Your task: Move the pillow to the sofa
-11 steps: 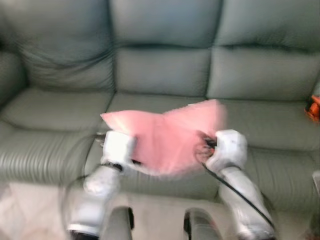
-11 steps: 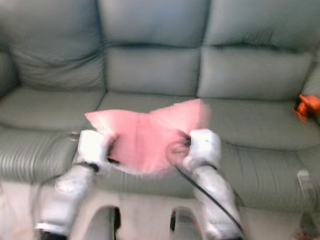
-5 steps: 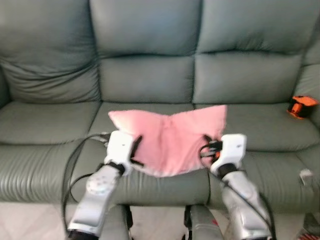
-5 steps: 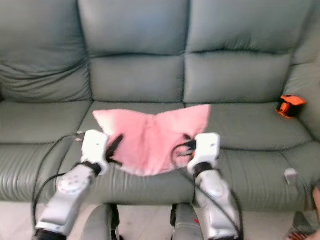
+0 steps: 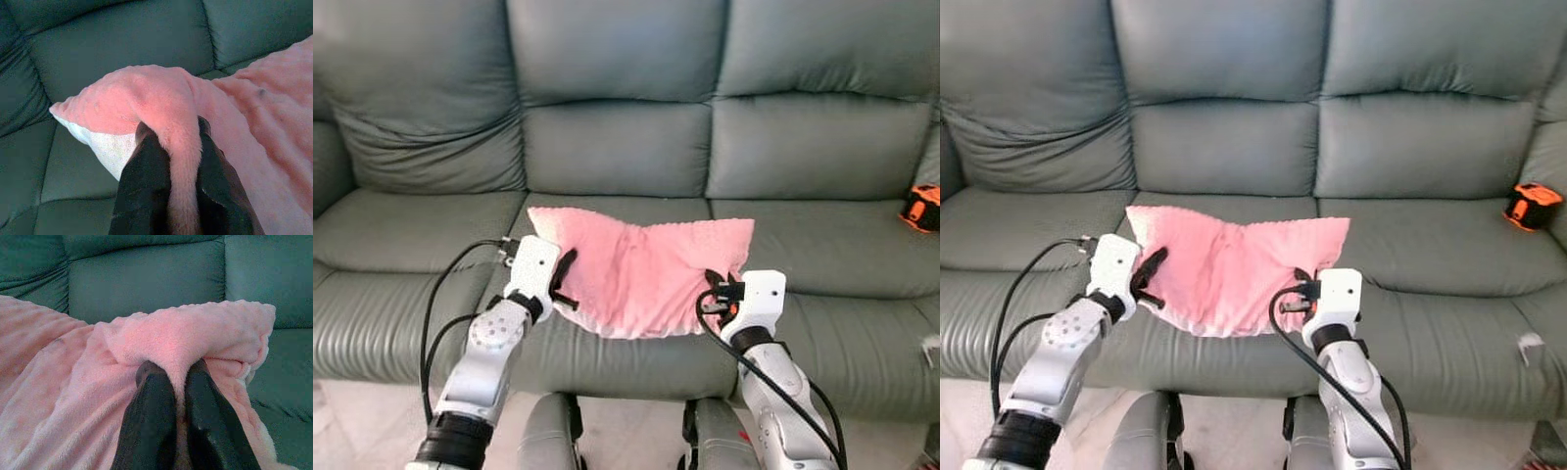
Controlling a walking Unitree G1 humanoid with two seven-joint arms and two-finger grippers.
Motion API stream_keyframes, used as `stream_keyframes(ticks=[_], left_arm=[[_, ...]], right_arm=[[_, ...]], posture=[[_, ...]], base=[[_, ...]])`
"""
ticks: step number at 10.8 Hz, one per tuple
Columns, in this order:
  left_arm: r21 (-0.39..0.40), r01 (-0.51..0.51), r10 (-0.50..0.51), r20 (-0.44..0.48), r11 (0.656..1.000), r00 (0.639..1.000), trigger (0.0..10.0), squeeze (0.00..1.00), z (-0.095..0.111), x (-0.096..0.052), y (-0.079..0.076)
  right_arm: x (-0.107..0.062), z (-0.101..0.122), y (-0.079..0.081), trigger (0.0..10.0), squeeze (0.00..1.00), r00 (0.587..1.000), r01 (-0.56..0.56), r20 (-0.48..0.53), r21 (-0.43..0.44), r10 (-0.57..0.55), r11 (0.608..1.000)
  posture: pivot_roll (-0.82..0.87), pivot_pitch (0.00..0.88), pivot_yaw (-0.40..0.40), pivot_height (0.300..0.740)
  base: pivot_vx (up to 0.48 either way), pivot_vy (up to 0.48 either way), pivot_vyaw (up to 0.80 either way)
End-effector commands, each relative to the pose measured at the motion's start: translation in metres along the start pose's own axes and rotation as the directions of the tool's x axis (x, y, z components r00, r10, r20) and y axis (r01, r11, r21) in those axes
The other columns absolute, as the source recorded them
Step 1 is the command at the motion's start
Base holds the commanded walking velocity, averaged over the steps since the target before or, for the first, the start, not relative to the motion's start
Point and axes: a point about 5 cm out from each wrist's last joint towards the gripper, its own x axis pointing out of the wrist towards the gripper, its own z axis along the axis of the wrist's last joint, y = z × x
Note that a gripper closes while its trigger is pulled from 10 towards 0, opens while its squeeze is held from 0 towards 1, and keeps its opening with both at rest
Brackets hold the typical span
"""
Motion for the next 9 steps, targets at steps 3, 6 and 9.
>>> stream_keyframes(ticks=[3, 6, 9], left_arm=[[0.018, 0.006, -0.006, 0.018, 1.000, 1.000, 10.0, 0.00, 0.003, 0.002, 0.003], [0.016, 0.027, -0.028, 0.017, 0.999, 0.999, 10.0, 0.00, 0.000, 0.003, -0.005], [0.110, 0.118, -0.121, 0.025, 0.987, 0.992, 10.0, 0.00, -0.001, 0.005, -0.021]], right_arm=[[0.003, 0.010, 0.000, 10.0, 0.00, 0.999, -0.003, 0.035, -0.007, 0.003, 1.000], [0.005, 0.011, 0.002, 10.0, 0.00, 0.999, -0.010, 0.037, -0.010, 0.010, 1.000], [0.004, 0.009, 0.000, 10.0, 0.00, 0.999, 0.015, 0.031, -0.023, -0.014, 1.000]], posture=[[0.00, 0.015, 0.070, 0.635], [-0.01, 0.005, 0.064, 0.635], [-0.01, 0.004, 0.062, 0.635]], base=[[0.000, 0.246, 0.00], [0.000, 0.320, 0.00], [0.000, 0.000, 0.00]])
